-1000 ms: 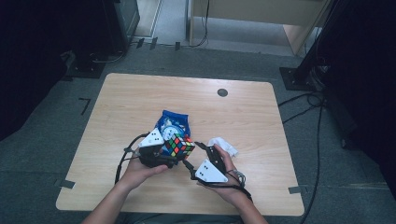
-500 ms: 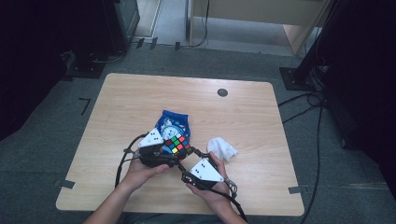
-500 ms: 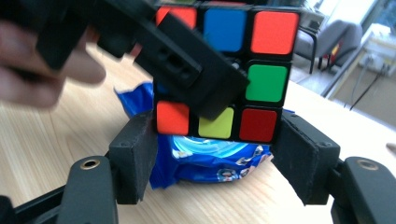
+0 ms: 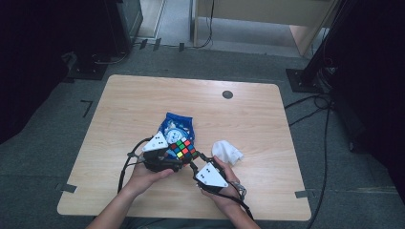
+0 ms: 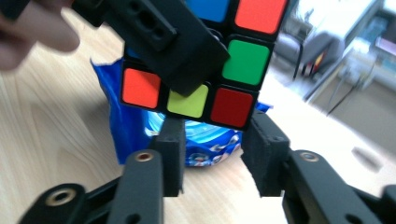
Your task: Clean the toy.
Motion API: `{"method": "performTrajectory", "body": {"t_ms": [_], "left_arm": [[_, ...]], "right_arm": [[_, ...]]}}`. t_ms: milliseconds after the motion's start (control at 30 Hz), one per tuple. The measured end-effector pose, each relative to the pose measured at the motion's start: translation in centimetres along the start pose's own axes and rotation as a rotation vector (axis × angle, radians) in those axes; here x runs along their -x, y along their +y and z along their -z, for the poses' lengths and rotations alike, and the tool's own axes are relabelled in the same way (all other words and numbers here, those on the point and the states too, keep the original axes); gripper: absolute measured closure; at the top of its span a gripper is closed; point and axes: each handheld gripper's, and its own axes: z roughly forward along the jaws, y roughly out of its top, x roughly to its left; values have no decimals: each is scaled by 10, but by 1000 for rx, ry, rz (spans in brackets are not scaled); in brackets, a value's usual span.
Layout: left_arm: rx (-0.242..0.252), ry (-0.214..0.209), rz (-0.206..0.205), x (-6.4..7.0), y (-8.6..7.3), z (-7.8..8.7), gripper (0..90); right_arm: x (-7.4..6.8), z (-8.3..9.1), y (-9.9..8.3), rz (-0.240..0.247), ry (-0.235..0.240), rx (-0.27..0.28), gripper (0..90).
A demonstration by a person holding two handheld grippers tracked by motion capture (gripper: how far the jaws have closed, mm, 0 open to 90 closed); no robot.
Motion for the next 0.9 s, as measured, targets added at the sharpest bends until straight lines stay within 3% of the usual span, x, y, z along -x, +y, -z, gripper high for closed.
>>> {"method": "performTrajectory", "body": {"t_ms": [100,167,267,333,433,500,567,600,733,800,900], "left_arm": [[21,15,-16,4,-1,-1,340],[33,11,-14,6,-2,-2,340],[40,4,-15,7,-2,-1,339],[25,27,-32,7,-2,-2,339],[26,52,-54,8,-6,-4,340],[34,58,-43,5,-6,-3,340],[22,72,-55,3,-7,-3,340],[19,85,-62,3,-9,-4,340],[16,105,-64,2,-13,-9,340],[16,116,-95,7,-14,-11,340],[21,131,-141,16,-14,-14,340]], "right_arm": [[0,2,2,-150,62,-18,651],[-4,4,5,-197,103,-19,646],[-9,6,9,-193,120,-20,643],[-6,4,7,-207,146,-14,627],[0,1,3,-181,164,-40,528],[7,1,-1,-159,144,-83,499],[16,4,-4,-146,71,-96,540],[23,6,-4,-168,45,-100,538],[53,20,6,-359,18,-35,469],[60,25,14,-511,85,31,409],[55,25,28,-669,197,68,298]]}}
